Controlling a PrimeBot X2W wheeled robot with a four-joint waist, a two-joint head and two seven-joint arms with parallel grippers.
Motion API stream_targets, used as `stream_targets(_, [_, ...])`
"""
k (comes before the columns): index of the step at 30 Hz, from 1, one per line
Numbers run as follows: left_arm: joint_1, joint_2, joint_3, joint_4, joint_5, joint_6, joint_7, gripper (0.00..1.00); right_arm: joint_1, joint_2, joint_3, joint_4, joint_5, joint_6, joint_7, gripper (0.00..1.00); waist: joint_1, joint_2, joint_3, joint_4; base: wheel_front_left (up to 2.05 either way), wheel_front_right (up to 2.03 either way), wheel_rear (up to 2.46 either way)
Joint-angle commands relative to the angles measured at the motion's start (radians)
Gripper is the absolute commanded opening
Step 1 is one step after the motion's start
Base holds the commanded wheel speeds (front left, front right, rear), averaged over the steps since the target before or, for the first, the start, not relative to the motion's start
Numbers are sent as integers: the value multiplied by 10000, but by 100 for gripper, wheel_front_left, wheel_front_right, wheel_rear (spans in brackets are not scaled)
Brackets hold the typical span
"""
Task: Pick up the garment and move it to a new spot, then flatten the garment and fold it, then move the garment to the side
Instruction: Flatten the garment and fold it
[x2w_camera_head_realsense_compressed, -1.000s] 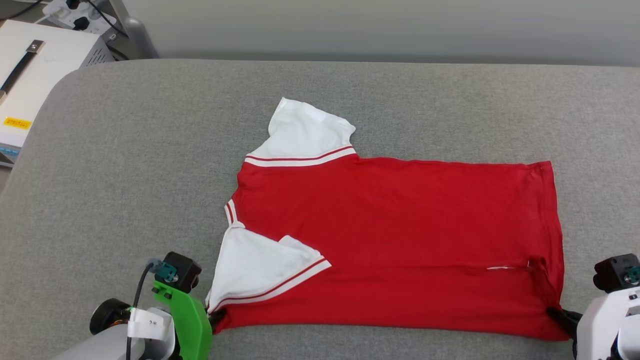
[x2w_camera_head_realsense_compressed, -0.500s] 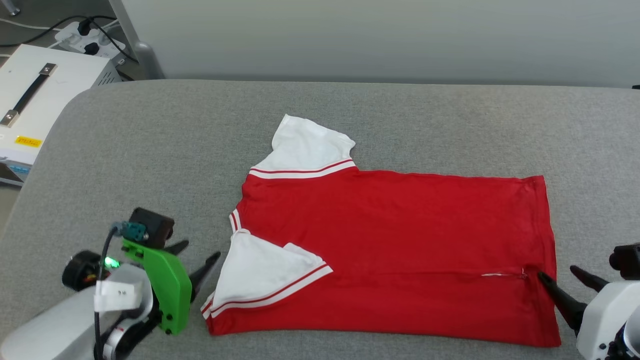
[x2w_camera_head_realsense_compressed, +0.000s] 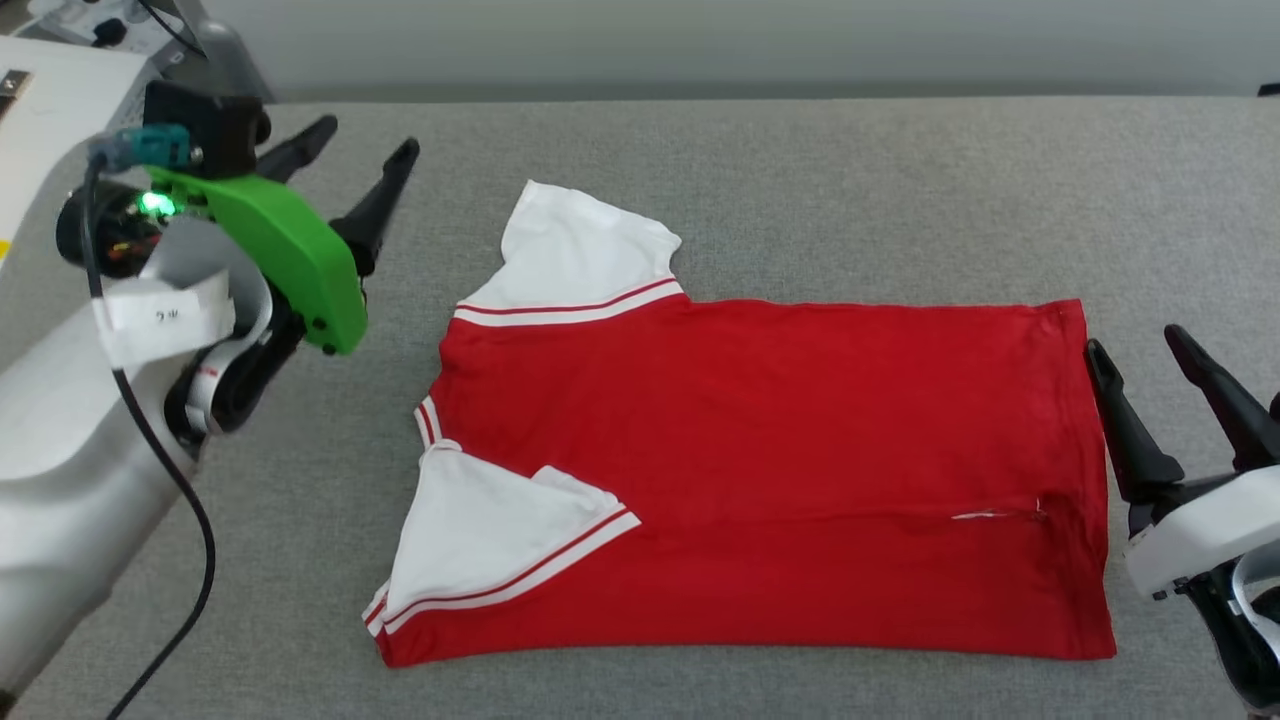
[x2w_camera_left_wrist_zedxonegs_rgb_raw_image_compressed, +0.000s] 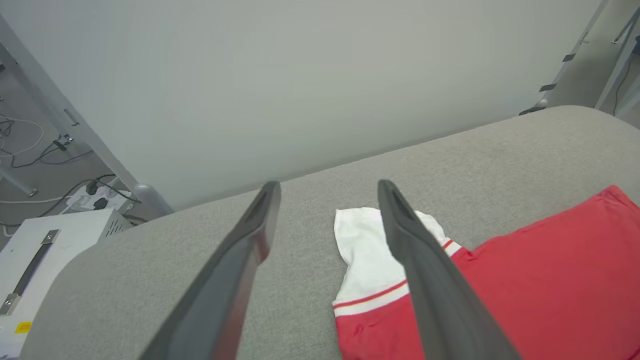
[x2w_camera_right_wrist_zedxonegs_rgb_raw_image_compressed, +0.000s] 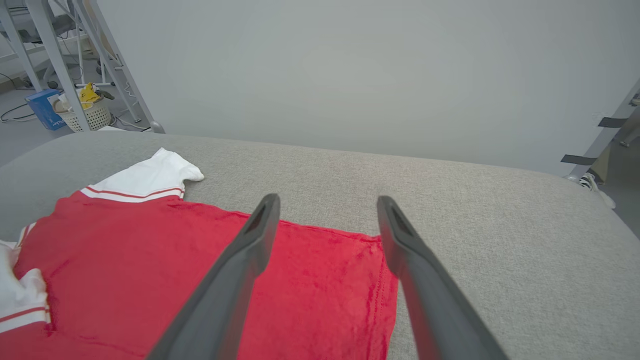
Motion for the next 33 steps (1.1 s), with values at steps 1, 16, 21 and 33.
stream_targets(1, [-499,-166,5,287,251,-147,78,100,-206,93,1,-87,-119,-7,-138,100,0,0,733,-447,0,0,0])
stream_targets(16, [-4262,-1998,-405,4694,-609,-1733,3874,100,-1413,447,532,-1,-615,-7,-697,100,0,0,2857,-1311,0,0,0])
stream_targets(21, [-4823,-2365,-822,5682,-783,-1898,5370,100,-1744,456,693,66,-660,-7,-767,100,0,0,3282,-1498,0,0,0])
stream_targets(33, [-4622,-2796,-1742,7203,-644,-2025,6323,100,-2411,481,1005,522,-599,-7,-961,100,0,0,3752,-1669,0,0,0])
